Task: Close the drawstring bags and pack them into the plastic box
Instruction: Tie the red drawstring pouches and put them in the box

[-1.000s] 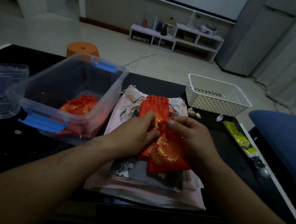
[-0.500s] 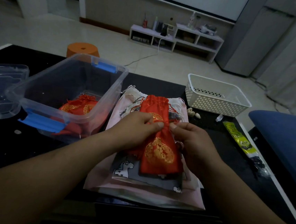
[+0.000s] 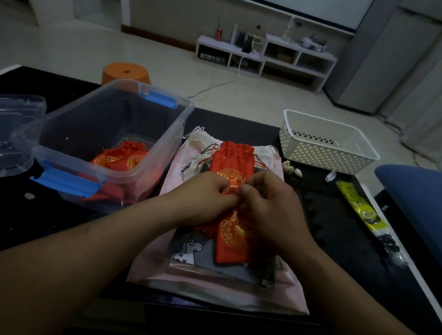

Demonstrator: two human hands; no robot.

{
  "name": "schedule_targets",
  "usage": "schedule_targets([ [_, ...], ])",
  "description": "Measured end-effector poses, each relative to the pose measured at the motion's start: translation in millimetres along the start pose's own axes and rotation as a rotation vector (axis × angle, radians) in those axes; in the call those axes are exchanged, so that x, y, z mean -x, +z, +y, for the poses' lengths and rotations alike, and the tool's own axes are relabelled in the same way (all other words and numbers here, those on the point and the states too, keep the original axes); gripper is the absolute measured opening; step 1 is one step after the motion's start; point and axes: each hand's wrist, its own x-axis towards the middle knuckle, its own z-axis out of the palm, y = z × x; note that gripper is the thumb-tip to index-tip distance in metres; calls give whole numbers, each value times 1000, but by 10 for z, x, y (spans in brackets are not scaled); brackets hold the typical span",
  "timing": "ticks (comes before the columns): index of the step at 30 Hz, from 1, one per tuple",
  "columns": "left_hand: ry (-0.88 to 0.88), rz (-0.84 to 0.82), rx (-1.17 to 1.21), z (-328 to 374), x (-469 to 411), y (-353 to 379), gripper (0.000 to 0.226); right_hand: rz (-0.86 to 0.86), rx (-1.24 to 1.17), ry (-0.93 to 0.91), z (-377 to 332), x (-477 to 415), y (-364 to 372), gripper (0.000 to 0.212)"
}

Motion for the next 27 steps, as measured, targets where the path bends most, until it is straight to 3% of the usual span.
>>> schedule_targets([
  [6, 85, -9, -160, 150, -11, -243, 28, -75, -84, 105, -42, -45, 1, 7],
  [12, 44, -48, -176, 135, -22, -231, 26, -116, -157, 170, -78, -49, -53, 7],
  [22, 275, 8, -306, 437, -73, -426, 27, -233, -206, 181, -174, -72, -74, 17],
  [27, 302, 79, -215, 463, -116, -290, 27, -210, -424, 254, -187, -36, -75, 22],
])
